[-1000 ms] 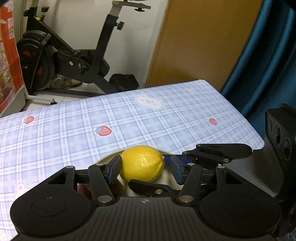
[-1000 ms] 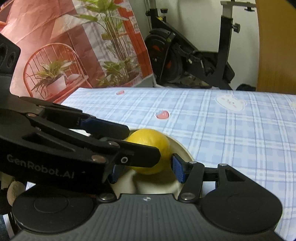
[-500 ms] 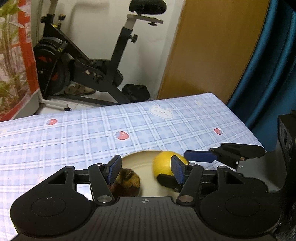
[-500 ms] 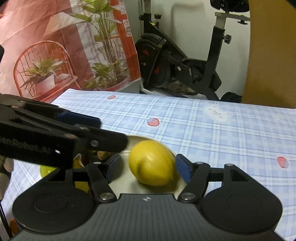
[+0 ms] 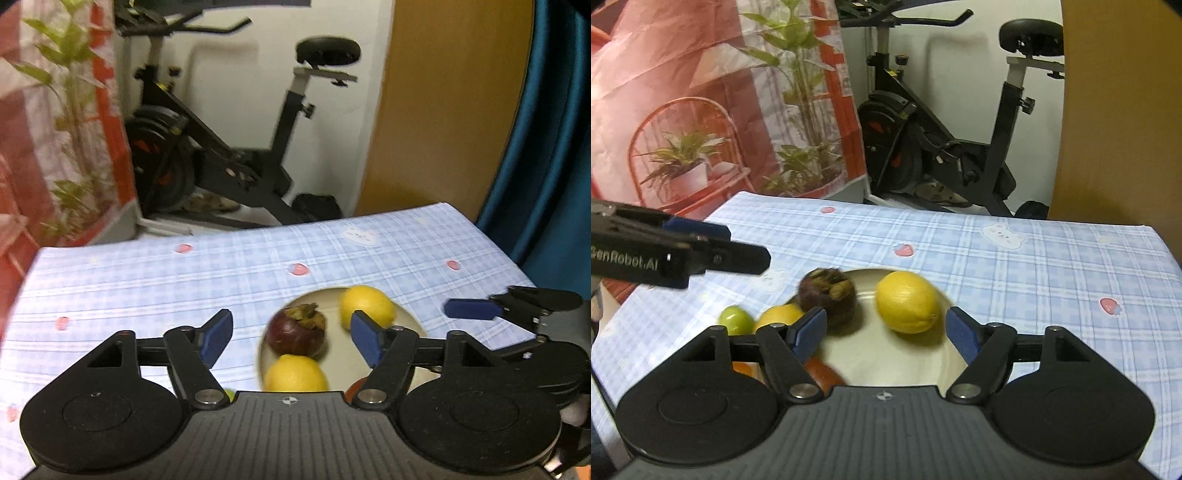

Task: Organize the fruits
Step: 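Open the left gripper to release the lemon onto the plate, then move the open left gripper to the pale green round fruit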

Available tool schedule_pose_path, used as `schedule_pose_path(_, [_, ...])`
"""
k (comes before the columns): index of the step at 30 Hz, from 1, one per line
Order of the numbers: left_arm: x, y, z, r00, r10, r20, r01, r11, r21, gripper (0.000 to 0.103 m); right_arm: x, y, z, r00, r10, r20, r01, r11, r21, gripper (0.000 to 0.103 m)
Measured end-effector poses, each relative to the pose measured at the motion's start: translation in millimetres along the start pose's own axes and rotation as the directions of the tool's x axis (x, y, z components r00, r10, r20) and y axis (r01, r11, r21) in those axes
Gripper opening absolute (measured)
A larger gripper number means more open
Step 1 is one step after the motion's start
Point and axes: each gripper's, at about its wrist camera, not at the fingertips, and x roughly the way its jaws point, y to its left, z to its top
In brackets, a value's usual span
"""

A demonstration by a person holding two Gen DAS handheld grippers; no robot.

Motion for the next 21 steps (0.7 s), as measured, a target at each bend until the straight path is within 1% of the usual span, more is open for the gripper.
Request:
schedule_pose_path(4, [-25.7, 0.2, -10.0, 0.999, 0.025, 0.045, -0.024, 1.000, -0.004, 0.074, -18.0, 10.1, -11.4, 1.000, 0.016, 0.018, -0.016, 1.000, 0.018, 0.075])
schedule_pose_path(9, [-49.5, 2.2, -20.6, 0.994, 0.030, 0.101, -0.027, 0.999, -0.028, 0.074, -36.5, 21.9, -26.2, 0.999, 0.027, 0.047, -0.029, 0.999, 0.042, 0.075])
schedule_pose_path(12, [-61.3, 5.2, -29.5, 0.994, 0.030, 0.104, -0.027, 0.999, -0.031, 0.074, -42.1, 24.8, -31.9, 0.998, 0.032, 0.053, -0.036, 0.997, 0.074, 0.075])
schedule_pose_path(14, [-66.1, 8.2, -34.8, 0.994, 0.036, 0.105, -0.032, 0.999, -0.040, 0.074, -46.8, 28.7, -36.1, 0.998, 0.020, 0.066, -0.026, 0.995, 0.091, 0.075])
schedule_pose_path(18, [-76.7, 20.4, -46.2, 0.992, 0.060, 0.113, -0.049, 0.994, -0.095, 0.074, -49.6, 36.7, -41.3, 0.998, 0.012, 0.067, -0.018, 0.995, 0.098, 0.075])
schedule_pose_path(21, [-81.2, 29.7, -52.5, 0.987, 0.124, 0.105, -0.108, 0.983, -0.145, 0.074, -49.9, 41.0, -44.6, 0.998, 0.010, 0.059, -0.016, 0.995, 0.102, 0.075])
